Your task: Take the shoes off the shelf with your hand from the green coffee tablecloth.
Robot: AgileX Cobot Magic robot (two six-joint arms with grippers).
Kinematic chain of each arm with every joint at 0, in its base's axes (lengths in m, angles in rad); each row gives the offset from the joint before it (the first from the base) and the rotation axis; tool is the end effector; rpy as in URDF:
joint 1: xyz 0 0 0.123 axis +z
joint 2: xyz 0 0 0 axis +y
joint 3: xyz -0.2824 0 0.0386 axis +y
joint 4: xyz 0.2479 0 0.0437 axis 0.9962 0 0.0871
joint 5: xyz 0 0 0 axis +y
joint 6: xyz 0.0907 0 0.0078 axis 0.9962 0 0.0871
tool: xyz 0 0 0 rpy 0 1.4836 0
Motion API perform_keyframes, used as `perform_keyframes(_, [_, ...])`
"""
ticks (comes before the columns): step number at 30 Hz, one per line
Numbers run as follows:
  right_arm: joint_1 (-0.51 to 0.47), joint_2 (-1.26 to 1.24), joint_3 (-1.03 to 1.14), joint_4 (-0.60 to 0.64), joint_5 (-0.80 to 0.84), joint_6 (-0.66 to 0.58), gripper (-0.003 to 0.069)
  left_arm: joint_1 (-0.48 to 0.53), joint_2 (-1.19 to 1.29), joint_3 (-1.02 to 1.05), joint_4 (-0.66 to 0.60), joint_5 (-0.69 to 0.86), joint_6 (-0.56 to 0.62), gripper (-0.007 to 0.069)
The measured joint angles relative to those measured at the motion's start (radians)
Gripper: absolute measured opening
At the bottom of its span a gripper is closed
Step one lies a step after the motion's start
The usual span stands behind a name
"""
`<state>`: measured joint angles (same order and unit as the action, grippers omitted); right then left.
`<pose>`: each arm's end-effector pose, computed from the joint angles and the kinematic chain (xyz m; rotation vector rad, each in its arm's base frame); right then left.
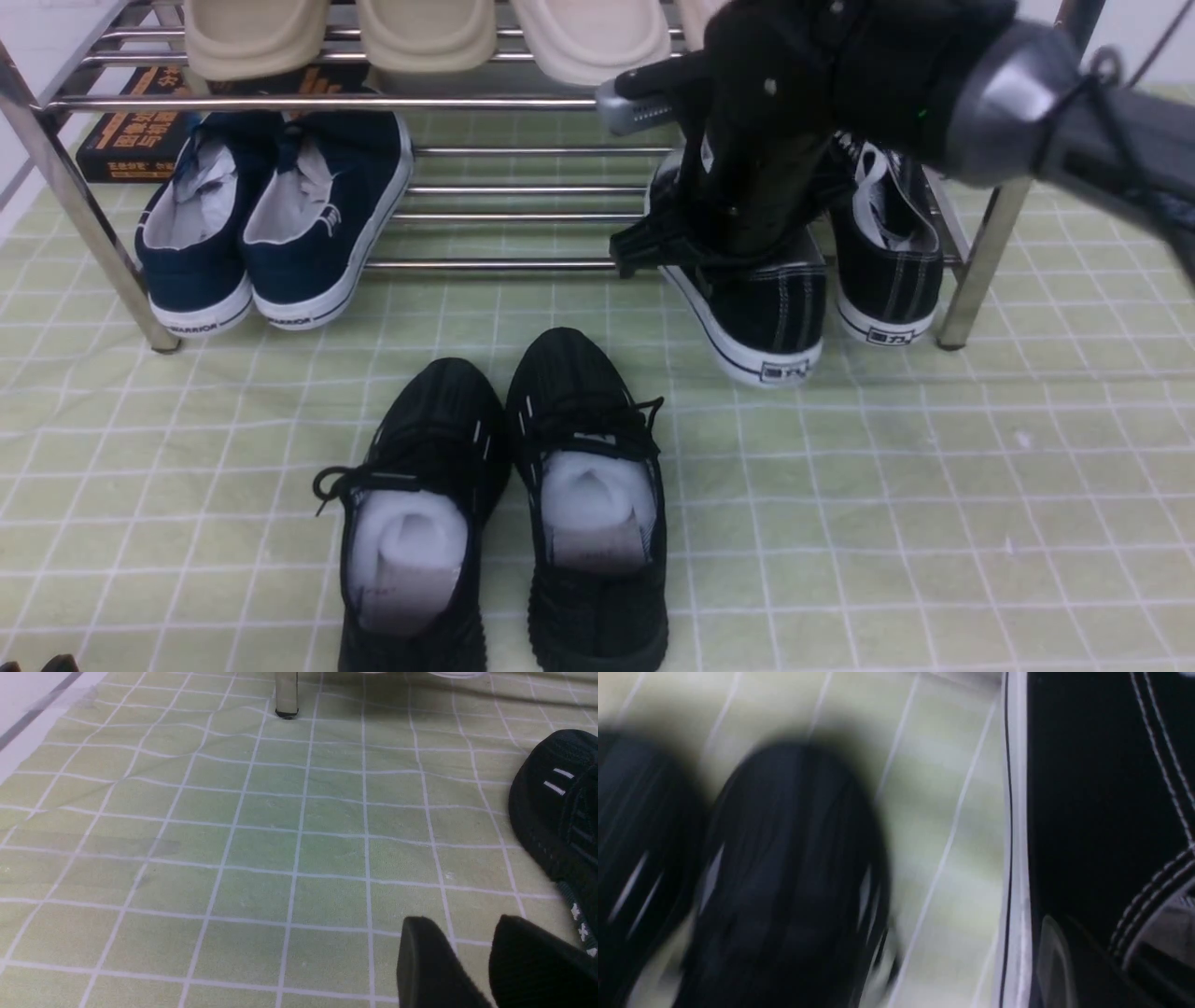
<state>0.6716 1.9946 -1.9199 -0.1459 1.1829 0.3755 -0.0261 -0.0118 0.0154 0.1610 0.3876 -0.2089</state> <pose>0.3498 0.2624 0.3066 -0.4389 2.6858 0.1034 0.0521 0.0042 0.1741 -0.0732 1.8683 -0.0025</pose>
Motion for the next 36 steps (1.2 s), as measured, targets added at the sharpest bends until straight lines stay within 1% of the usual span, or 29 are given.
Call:
perform_keyframes(1, [0.019,-0.034,0.000,0.012,0.050,-0.004,0.0001,0.000,0.000,0.000,0.000,0.000,0.000,0.0239])
perform_keyframes(3, [0.045,-0.075,0.001,0.018,0.076,-0.008,0.0001,0.000,0.000,0.000,0.000,-0.001,0.000,0.0238])
perform_keyframes(8, [0.089,-0.172,0.070,0.008,0.072,0.011,0.0001,0.000,0.000,0.000,0.000,-0.001,0.000,0.0240])
perform_keyframes(11, [0.126,-0.253,0.192,0.000,0.071,0.064,0.0001,0.000,0.000,0.000,0.000,-0.001,0.000,0.0242])
perform_keyframes(13, [0.134,-0.271,0.232,-0.003,0.071,0.084,0.0001,0.000,0.000,0.000,0.000,-0.001,0.000,0.0242])
perform_keyframes(14, [0.150,-0.298,0.306,-0.014,0.070,0.133,0.0001,0.000,0.000,0.000,0.000,-0.001,0.000,0.0242])
perform_keyframes(16, [0.157,-0.312,0.381,-0.026,0.063,0.187,0.0001,0.000,0.000,0.000,0.000,-0.001,0.000,0.0242])
perform_keyframes(19, [0.157,-0.313,0.466,-0.045,0.002,0.256,0.0003,0.000,0.000,0.000,0.000,-0.001,0.000,0.0242])
perform_keyframes(23, [0.161,-0.307,0.584,-0.064,-0.196,0.391,0.0004,0.000,0.000,0.000,0.000,-0.001,0.000,0.0242])
perform_keyframes(24, [0.161,-0.305,0.588,-0.066,-0.204,0.397,0.0004,0.000,0.000,0.000,0.000,-0.001,0.000,0.0242])
perform_keyframes(26, [0.166,-0.291,0.619,-0.106,-0.281,0.470,0.0006,0.000,0.000,0.000,0.000,-0.001,0.000,0.0242])
perform_keyframes(29, [0.167,-0.261,0.631,-0.157,-0.322,0.535,0.0008,0.000,0.000,0.000,0.000,-0.001,0.000,0.0242])
perform_keyframes(36, [0.166,-0.218,0.636,-0.207,-0.326,0.557,0.0016,0.000,0.000,0.000,0.001,-0.001,0.000,0.0242])
